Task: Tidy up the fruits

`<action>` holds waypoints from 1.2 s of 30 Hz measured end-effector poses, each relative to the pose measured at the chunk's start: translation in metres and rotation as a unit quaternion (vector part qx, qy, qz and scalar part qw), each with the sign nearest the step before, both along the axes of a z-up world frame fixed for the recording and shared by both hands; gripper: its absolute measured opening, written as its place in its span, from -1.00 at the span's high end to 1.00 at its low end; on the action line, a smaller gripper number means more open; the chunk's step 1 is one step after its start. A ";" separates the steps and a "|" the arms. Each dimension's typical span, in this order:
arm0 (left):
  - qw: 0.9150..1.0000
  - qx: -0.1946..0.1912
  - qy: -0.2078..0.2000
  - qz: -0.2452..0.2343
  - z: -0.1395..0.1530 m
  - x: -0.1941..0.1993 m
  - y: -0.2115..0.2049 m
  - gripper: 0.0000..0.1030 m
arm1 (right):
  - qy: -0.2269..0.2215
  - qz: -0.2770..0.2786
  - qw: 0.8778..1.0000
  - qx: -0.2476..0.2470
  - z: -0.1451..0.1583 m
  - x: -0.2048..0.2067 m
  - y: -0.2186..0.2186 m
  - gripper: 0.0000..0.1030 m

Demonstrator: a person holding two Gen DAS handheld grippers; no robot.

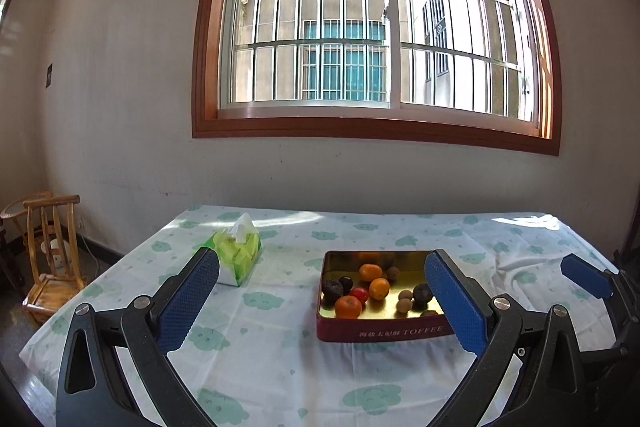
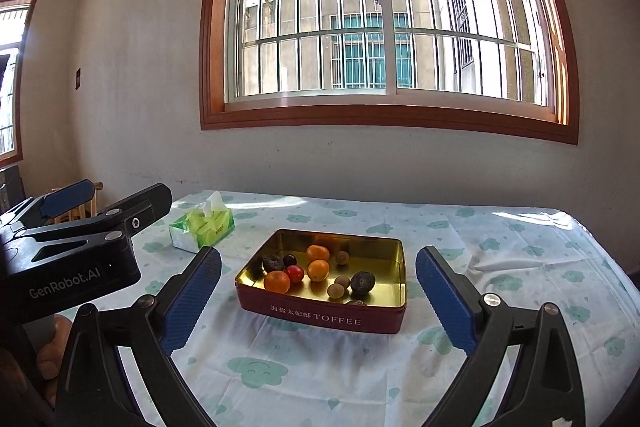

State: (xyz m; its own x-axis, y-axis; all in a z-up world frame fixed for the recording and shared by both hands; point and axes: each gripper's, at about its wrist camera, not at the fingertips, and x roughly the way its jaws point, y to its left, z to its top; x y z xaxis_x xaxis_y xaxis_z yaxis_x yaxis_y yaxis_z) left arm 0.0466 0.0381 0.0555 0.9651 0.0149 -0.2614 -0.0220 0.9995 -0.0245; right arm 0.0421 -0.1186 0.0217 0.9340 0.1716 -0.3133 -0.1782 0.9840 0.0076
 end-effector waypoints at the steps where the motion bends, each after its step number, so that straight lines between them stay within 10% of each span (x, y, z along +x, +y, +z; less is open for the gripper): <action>1: 1.000 -0.001 -0.001 -0.001 0.000 -0.002 0.000 -0.99 | -0.001 -0.002 1.000 0.001 0.000 -0.001 0.000 -0.89; 36: 0.999 -0.012 -0.026 0.021 0.006 -0.027 0.008 -0.99 | -0.015 -0.011 1.000 -0.009 0.008 -0.020 0.011 -0.95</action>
State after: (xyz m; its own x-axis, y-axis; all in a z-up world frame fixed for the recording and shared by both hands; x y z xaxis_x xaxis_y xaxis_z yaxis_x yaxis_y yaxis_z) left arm 0.0195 0.0465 0.0613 0.9759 0.0504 -0.2125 -0.0623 0.9968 -0.0500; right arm 0.0224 -0.1080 0.0296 0.9466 0.1459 -0.2874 -0.1571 0.9875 -0.0161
